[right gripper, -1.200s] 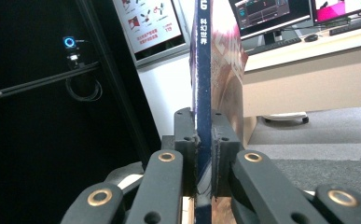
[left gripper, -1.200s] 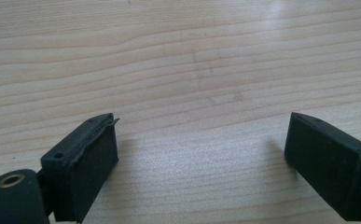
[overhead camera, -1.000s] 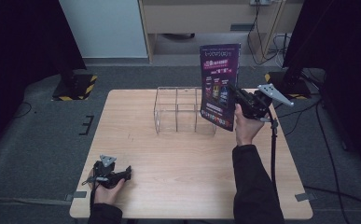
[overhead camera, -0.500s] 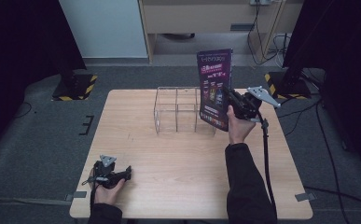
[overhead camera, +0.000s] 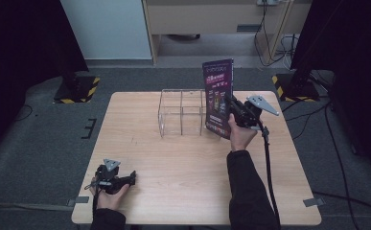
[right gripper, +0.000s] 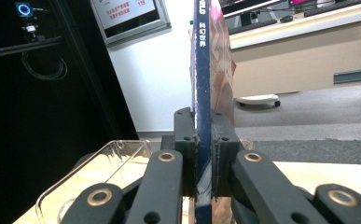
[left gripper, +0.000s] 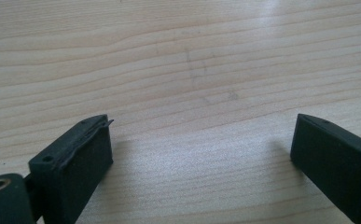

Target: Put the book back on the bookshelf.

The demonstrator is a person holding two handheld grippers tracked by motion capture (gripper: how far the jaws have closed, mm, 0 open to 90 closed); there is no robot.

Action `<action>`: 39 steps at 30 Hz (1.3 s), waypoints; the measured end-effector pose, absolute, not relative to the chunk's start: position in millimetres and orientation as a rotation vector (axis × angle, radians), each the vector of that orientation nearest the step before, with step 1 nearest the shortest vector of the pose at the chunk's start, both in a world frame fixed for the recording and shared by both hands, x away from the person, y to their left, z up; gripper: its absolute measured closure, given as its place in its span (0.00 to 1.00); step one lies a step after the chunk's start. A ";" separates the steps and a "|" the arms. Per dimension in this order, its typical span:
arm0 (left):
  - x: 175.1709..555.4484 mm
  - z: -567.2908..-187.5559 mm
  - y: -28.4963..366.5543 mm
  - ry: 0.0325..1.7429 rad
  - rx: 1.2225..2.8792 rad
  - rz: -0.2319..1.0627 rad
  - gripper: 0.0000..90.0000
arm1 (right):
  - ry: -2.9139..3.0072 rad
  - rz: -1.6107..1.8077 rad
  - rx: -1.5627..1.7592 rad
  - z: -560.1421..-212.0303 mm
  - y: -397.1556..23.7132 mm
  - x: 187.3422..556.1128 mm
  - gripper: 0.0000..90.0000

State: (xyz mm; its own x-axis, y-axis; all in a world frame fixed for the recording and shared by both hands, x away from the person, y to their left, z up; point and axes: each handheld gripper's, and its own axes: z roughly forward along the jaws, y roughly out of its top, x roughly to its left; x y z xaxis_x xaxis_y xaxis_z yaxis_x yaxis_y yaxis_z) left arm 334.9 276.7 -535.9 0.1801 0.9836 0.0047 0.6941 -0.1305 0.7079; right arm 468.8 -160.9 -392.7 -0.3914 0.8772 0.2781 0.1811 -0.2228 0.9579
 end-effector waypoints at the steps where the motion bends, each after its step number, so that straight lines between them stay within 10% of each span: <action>1: 335.2 -536.0 276.7 1.572 1.896 0.656 0.04 | 1.489 1.673 1.273 -394.2 -160.4 468.3 0.94; 39: 335.9 -536.2 276.2 1.566 1.905 0.650 0.02 | 1.538 1.604 1.208 -421.9 -156.2 448.4 0.93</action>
